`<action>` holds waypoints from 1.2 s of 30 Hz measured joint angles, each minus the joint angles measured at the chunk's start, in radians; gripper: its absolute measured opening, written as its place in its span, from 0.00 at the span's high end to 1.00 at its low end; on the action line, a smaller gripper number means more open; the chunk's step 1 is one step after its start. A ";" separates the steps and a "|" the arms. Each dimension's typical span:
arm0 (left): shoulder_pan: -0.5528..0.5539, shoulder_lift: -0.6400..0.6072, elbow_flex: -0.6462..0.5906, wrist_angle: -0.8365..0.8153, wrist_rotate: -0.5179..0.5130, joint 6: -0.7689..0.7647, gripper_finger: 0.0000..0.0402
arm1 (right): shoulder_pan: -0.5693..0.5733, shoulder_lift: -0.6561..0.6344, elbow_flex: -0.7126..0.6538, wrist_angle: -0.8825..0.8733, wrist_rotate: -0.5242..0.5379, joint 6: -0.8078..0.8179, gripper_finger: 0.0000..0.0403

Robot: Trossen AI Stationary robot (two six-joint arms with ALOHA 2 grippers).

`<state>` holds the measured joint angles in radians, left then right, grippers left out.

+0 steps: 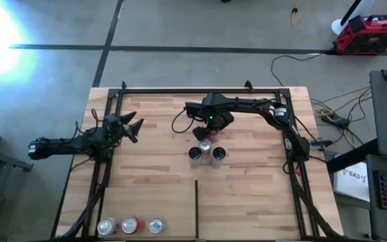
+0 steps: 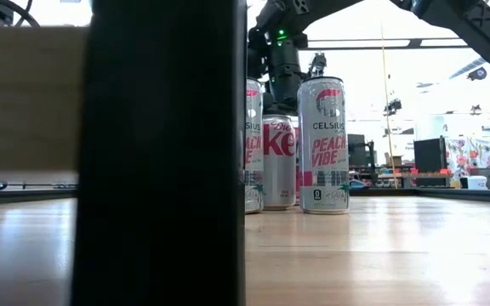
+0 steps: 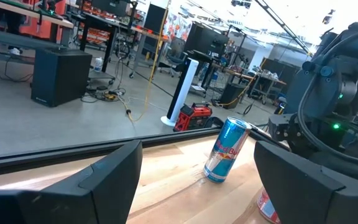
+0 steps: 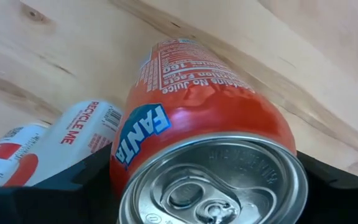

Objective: Place canned beverage on shelf
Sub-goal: Move the orange soda can to the center of the table, then move the blue soda can to the center of the table

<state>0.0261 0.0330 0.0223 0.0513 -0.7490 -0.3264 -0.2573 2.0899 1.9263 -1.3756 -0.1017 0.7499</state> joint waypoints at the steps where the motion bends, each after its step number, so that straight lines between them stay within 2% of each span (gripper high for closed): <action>1: 0.000 0.000 0.000 0.000 0.000 0.000 0.27 | 0.000 0.000 0.000 0.000 0.000 0.006 0.23; 4: 0.000 0.000 0.000 0.000 0.000 0.000 0.27 | 0.000 0.000 0.000 -0.003 0.006 0.026 0.08; 6: 0.000 0.000 0.000 0.000 0.000 0.000 0.27 | 0.000 -0.001 0.000 -0.004 0.015 0.043 0.04; 15: 0.000 0.000 0.000 0.000 0.000 0.000 0.27 | 0.002 -0.024 0.045 -0.012 0.025 0.036 0.02; 21: 0.000 0.000 0.000 0.000 0.000 0.000 0.27 | -0.018 -0.040 0.152 0.000 0.151 0.027 0.01; 25: 0.000 0.000 0.000 0.000 0.000 0.000 0.27 | -0.054 -0.037 0.191 0.032 0.211 0.017 0.01; 36: 0.000 0.000 0.000 0.000 0.000 0.000 0.27 | -0.175 0.031 0.197 0.117 0.226 0.016 0.01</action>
<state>0.0261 0.0326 0.0223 0.0513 -0.7488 -0.3264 -0.4325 2.1208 2.1235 -1.2587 0.1244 0.7662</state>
